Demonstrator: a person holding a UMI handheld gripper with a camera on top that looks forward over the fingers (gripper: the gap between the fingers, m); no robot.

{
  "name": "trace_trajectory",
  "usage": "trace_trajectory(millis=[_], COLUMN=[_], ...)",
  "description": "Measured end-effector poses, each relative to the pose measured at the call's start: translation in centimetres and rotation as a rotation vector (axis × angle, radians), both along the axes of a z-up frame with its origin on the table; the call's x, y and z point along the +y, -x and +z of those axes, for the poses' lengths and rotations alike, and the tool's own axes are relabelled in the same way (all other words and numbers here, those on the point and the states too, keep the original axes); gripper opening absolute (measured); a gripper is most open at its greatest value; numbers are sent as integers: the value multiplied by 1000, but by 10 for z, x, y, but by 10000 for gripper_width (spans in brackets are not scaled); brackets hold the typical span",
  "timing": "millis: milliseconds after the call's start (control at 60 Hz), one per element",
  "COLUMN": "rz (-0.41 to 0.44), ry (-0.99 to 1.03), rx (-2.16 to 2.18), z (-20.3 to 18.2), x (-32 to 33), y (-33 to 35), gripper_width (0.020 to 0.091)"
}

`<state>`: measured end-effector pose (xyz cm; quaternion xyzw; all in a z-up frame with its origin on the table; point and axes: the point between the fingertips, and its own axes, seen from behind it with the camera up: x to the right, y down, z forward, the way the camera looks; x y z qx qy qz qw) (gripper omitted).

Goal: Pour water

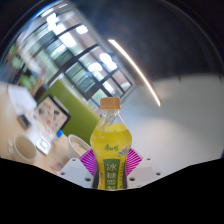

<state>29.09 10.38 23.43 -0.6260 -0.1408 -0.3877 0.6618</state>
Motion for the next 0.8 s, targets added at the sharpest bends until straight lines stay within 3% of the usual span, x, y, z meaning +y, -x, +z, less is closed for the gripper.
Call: trace_trajectory(millis=[83, 183, 367, 450, 617, 750, 800], rz=[104, 156, 224, 210, 252, 256, 252], ry=[-110, 4, 67, 130, 68, 88, 106], rx=[439, 755, 801, 795, 813, 817, 838], z=[-37, -63, -115, -138, -130, -130, -132], x=[-9, 9, 30, 33, 34, 33, 29], y=[-14, -28, -30, -35, -37, -35, -33], gripper_width=[320, 320, 321, 346, 366, 530, 690])
